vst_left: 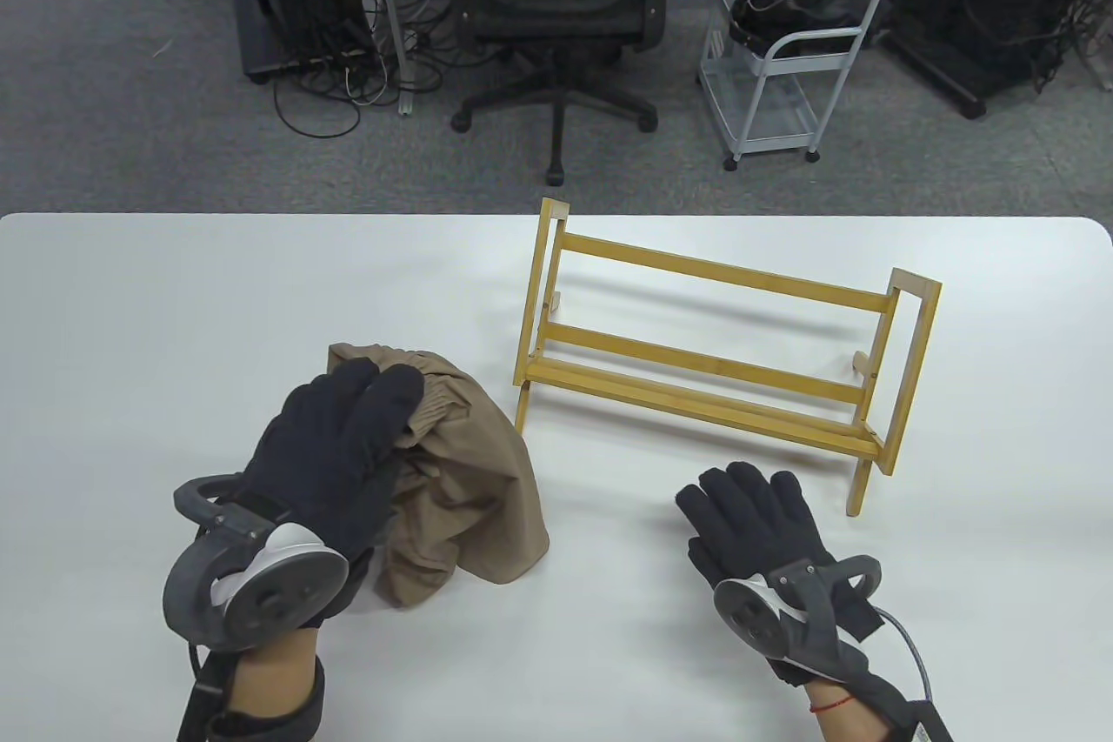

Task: Hang shorts on book rack

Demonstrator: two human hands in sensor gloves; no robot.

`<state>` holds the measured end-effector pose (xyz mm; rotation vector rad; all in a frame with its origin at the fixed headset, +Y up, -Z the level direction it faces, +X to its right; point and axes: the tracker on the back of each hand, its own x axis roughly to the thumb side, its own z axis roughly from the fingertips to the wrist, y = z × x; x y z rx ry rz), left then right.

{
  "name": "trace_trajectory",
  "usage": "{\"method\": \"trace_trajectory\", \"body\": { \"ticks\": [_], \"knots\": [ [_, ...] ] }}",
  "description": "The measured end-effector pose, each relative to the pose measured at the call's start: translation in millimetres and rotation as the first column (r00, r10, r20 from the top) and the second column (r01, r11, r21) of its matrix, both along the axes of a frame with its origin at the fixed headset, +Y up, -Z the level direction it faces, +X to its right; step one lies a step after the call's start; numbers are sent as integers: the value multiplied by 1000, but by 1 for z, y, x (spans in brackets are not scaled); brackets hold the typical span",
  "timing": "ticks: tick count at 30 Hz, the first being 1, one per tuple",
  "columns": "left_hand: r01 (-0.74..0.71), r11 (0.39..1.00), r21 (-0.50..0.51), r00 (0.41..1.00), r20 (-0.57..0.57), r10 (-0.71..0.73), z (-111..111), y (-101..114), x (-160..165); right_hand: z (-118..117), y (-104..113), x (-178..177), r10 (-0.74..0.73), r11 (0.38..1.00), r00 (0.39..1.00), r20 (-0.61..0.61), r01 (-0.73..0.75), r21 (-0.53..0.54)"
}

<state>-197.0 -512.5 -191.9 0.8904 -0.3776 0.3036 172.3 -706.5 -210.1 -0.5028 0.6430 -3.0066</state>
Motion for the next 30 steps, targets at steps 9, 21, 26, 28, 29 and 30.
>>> {"method": "trace_trajectory", "body": {
  "ticks": [9, 21, 26, 28, 29, 30],
  "knots": [
    [-10, 1000, -19, 998, 62, 11, -4, -3, 23, 2, 6, 4, -10, 1000, 1000, 9, 9, 19],
    [-60, 997, -58, 986, 151, 68, -15, -8, 59, 2, 12, 8, 10, 999, 999, 46, -12, 43],
    [-15, 996, -90, 982, 188, 32, -18, -16, 68, 0, 27, 11, -46, 997, 997, 68, 42, 61],
    [-9, 994, -106, 981, 193, 29, -21, -19, 69, 1, 36, 9, -75, 995, 995, 59, 71, 74],
    [-2, 994, -114, 980, 199, 25, -23, -20, 70, 3, 43, 6, -90, 993, 995, 48, 85, 84],
    [-2, 992, -123, 979, 201, 27, -25, -22, 71, 4, 50, 3, -101, 991, 994, 41, 97, 96]
  ]
}}
